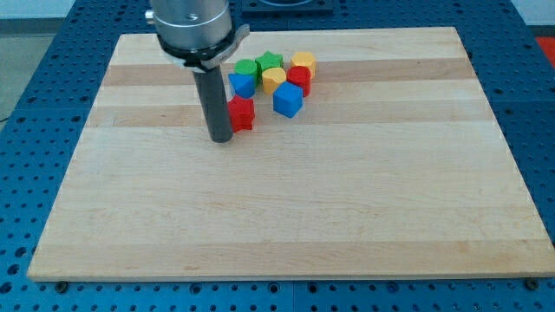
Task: Push the red star to the yellow heart
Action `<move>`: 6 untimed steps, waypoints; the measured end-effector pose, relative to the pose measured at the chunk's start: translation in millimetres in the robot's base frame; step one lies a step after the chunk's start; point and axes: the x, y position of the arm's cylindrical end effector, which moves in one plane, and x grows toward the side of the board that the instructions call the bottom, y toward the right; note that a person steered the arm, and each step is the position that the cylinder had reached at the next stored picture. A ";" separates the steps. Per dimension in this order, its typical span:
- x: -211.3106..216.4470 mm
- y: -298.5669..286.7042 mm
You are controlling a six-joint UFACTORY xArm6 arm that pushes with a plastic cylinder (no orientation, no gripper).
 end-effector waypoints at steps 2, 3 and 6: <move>2.9 15.1; 3.8 -9.6; -27.6 40.9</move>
